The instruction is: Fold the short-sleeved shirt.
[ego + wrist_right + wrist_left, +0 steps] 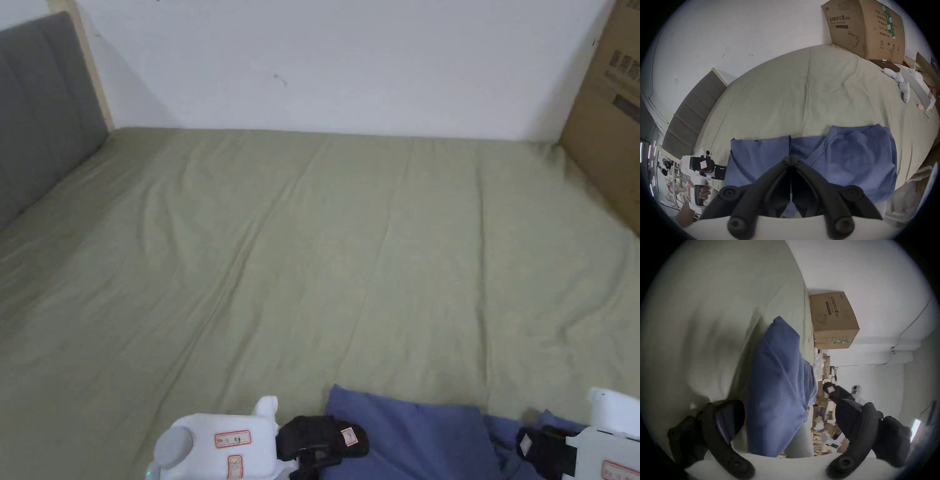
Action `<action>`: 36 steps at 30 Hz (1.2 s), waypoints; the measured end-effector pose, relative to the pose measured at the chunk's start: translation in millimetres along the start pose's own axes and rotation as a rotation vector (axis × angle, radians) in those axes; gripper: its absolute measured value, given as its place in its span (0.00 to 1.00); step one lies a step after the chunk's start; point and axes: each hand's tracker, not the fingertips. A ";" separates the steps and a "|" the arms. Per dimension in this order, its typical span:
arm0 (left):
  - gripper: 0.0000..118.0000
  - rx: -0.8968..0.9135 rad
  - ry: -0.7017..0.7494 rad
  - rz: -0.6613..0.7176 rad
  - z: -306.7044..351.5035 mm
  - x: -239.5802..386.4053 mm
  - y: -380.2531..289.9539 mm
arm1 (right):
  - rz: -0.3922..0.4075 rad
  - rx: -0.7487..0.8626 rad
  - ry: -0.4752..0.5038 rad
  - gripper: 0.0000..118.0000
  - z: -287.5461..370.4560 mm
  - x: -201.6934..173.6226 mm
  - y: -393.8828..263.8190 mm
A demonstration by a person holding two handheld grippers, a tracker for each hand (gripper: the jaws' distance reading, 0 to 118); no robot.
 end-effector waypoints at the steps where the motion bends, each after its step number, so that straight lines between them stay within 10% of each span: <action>1: 0.62 0.009 -0.013 0.035 -2.2 -2.8 1.9 | -0.001 -0.004 -0.001 0.00 -1.0 -1.1 0.3; 2: 0.05 0.010 -0.046 0.054 -2.4 -4.5 5.2 | -0.003 -0.008 0.002 0.00 -1.7 -0.7 0.8; 23: 0.05 0.174 0.273 -0.012 202.8 -36.8 28.6 | 0.005 -0.012 -0.003 0.00 -5.5 -22.9 5.9; 36: 0.05 0.254 0.511 -0.112 224.9 71.7 18.1 | -0.043 -0.015 0.016 0.00 -3.9 -4.5 -0.4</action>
